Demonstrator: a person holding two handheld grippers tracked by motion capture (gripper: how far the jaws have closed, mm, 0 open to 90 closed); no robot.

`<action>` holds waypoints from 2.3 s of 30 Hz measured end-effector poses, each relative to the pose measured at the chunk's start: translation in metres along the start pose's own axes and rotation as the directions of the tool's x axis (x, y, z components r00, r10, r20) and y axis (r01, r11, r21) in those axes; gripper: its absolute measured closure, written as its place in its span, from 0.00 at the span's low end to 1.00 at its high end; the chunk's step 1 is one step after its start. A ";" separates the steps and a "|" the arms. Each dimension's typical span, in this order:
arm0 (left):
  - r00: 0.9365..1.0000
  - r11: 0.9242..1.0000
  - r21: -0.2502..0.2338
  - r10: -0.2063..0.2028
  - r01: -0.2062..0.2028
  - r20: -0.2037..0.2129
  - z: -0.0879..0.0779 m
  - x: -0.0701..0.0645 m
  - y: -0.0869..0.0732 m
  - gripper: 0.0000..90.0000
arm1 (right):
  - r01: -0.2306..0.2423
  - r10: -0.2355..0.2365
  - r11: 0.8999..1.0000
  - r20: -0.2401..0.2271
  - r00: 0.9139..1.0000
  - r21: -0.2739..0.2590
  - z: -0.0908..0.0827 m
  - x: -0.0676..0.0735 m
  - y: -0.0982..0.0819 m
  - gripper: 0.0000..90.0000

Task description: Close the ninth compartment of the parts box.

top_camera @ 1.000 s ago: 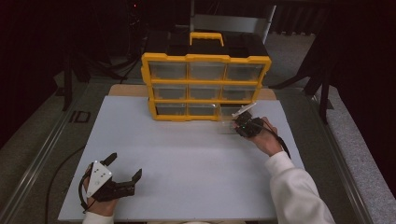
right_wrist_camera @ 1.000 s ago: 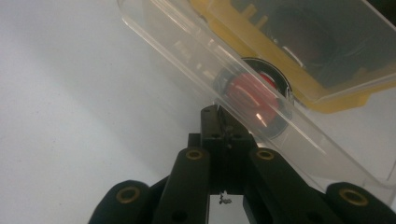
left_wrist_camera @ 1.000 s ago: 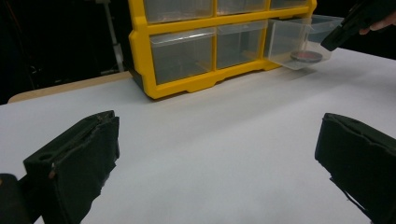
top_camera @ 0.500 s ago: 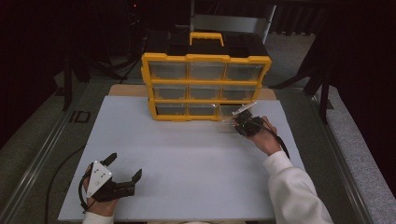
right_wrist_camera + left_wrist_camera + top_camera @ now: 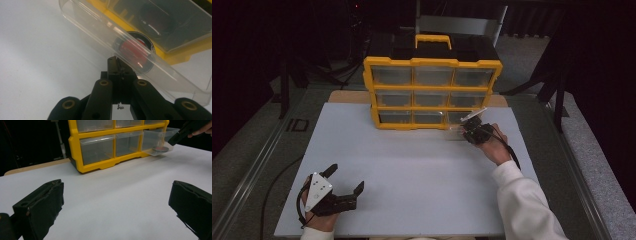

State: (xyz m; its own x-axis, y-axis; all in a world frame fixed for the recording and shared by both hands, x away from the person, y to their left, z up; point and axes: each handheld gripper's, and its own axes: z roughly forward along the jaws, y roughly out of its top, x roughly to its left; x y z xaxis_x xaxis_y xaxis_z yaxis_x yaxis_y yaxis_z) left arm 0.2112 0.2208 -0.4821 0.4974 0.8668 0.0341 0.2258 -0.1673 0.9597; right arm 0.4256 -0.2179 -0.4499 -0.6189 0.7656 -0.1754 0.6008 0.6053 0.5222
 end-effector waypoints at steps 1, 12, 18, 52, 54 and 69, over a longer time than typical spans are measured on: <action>1.000 1.000 0.000 -0.001 0.001 0.001 0.000 0.000 0.000 0.00 | -0.005 0.005 1.000 0.002 1.000 -0.002 0.000 0.000 0.000 1.00; 1.000 1.000 0.001 0.000 0.000 0.003 0.001 0.000 0.000 0.00 | -0.034 0.034 0.999 0.019 0.999 -0.017 0.003 -0.002 0.002 1.00; 1.000 1.000 0.000 0.000 0.000 0.003 0.001 0.000 0.000 0.00 | -0.051 0.052 0.998 0.029 0.998 -0.027 0.006 -0.005 0.004 1.00; 1.000 1.000 0.001 0.000 0.000 0.002 0.000 0.001 0.000 0.00 | -0.195 0.209 0.973 0.111 0.972 -0.127 0.021 -0.019 0.006 1.00; 1.000 1.000 0.001 0.000 0.000 0.002 0.000 0.001 0.000 0.00 | -0.197 0.211 0.972 0.110 0.971 -0.127 0.021 -0.020 0.006 1.00; 1.000 1.000 0.003 0.000 0.000 0.003 0.001 0.000 0.000 0.00 | -0.229 0.250 0.963 0.149 0.957 -0.145 0.027 -0.031 0.010 1.00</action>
State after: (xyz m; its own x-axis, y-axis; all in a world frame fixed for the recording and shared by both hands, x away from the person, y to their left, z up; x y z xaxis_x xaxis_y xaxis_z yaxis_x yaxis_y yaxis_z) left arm 0.2123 0.2207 -0.4825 0.4997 0.8655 0.0338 0.2281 -0.1691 0.9588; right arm 0.4641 -0.2295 -0.4619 -0.3668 0.9162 -0.1613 0.6469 0.3758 0.6635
